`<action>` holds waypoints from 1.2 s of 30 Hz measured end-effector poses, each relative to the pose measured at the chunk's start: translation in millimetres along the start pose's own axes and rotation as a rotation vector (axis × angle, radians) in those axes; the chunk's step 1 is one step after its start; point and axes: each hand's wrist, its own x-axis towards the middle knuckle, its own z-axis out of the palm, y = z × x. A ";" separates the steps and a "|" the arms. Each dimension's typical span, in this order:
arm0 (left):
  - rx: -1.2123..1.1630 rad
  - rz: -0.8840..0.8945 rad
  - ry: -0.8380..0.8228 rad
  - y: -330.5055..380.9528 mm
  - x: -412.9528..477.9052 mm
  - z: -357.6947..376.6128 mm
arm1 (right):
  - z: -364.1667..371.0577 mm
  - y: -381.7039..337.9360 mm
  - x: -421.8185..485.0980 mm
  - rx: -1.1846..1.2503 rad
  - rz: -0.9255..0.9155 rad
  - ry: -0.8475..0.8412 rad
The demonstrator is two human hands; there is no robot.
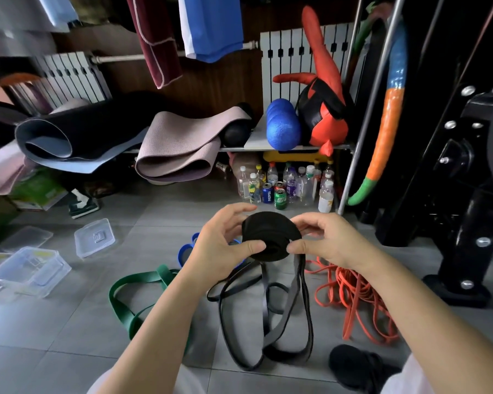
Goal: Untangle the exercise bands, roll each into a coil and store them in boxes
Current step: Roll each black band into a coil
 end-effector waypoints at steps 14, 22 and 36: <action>0.317 0.054 0.011 -19.6 -1.0 12.1 | 6.0 13.2 -6.6 0.036 -0.025 0.115; 0.861 0.262 -0.253 -5.6 7.4 17.2 | 6.6 7.5 -11.9 -0.002 0.001 0.074; -0.262 0.050 0.076 30.8 -1.9 42.3 | -9.2 -4.5 -23.7 0.525 -0.125 0.109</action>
